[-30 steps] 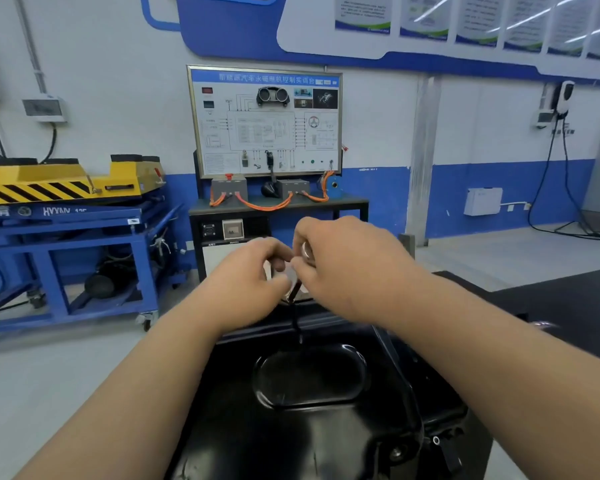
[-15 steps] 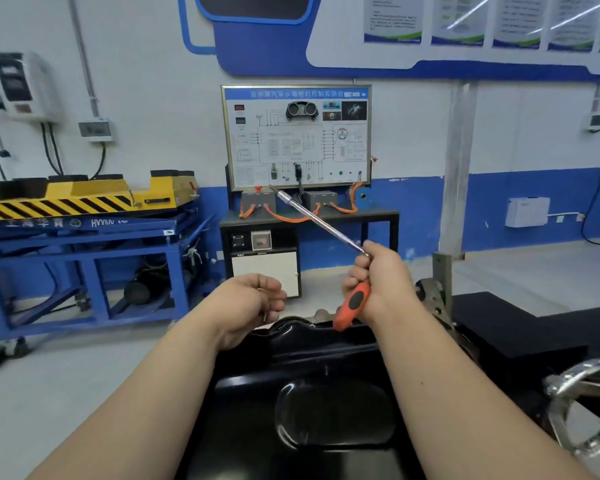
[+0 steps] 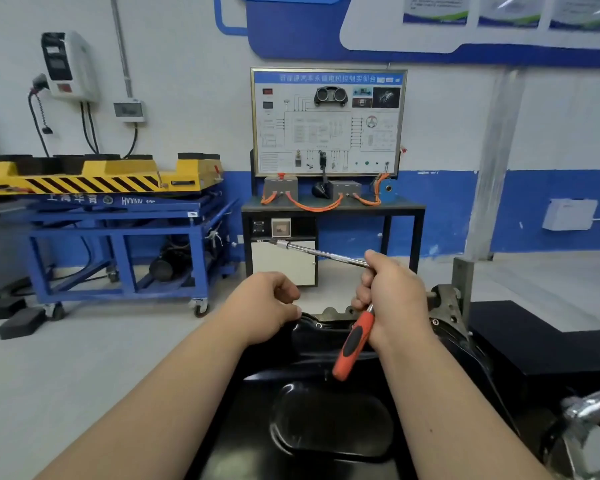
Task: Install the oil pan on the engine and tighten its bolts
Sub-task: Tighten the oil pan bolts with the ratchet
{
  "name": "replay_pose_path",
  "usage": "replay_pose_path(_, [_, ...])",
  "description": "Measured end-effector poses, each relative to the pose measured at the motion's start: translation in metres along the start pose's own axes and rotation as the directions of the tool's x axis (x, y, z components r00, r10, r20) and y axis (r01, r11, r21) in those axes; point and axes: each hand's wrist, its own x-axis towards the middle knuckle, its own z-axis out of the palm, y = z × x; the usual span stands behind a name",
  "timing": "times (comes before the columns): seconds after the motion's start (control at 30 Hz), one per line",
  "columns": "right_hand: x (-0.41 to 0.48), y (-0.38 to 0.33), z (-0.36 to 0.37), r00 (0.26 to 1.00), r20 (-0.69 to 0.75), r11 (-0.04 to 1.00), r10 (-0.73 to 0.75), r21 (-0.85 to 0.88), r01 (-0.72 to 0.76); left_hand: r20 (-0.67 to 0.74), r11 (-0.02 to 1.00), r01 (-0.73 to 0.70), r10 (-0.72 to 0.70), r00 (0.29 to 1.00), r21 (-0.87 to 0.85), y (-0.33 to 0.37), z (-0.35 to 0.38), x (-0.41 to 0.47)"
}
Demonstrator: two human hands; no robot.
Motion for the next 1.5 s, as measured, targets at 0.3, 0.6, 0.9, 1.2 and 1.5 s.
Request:
replay_pose_path(0.3, [-0.005, 0.000, 0.000, 1.000, 0.012, 0.999, 0.026, -0.048, -0.025, -0.034, 0.823, -0.065, 0.101, 0.994, 0.565, 0.015, 0.015, -0.004])
replay_pose_path(0.6, [-0.006, -0.001, -0.002, 0.998, -0.003, 0.995, 0.068, -0.066, -0.068, 0.304, 0.866, -0.034, -0.138, 0.943, 0.498, 0.010, -0.016, 0.006])
replay_pose_path(0.9, [-0.004, 0.002, -0.001, 0.998, -0.024, 0.994, 0.053, -0.098, -0.055, 0.214, 0.975, 0.040, -0.088, 0.973, 0.218, -0.025, -0.028, 0.021])
replay_pose_path(1.2, [-0.003, 0.004, 0.000, 0.999, -0.024, 0.993, 0.021, -0.118, -0.023, 0.220, 0.979, 0.101, -0.060, 0.974, -0.178, -0.036, -0.014, 0.029])
replay_pose_path(1.5, [0.000, 0.006, 0.000, 1.000, -0.008, 0.990, 0.011, -0.139, -0.012, 0.303, 0.863, 0.264, -0.137, 0.943, -0.431, -0.040, -0.014, 0.032])
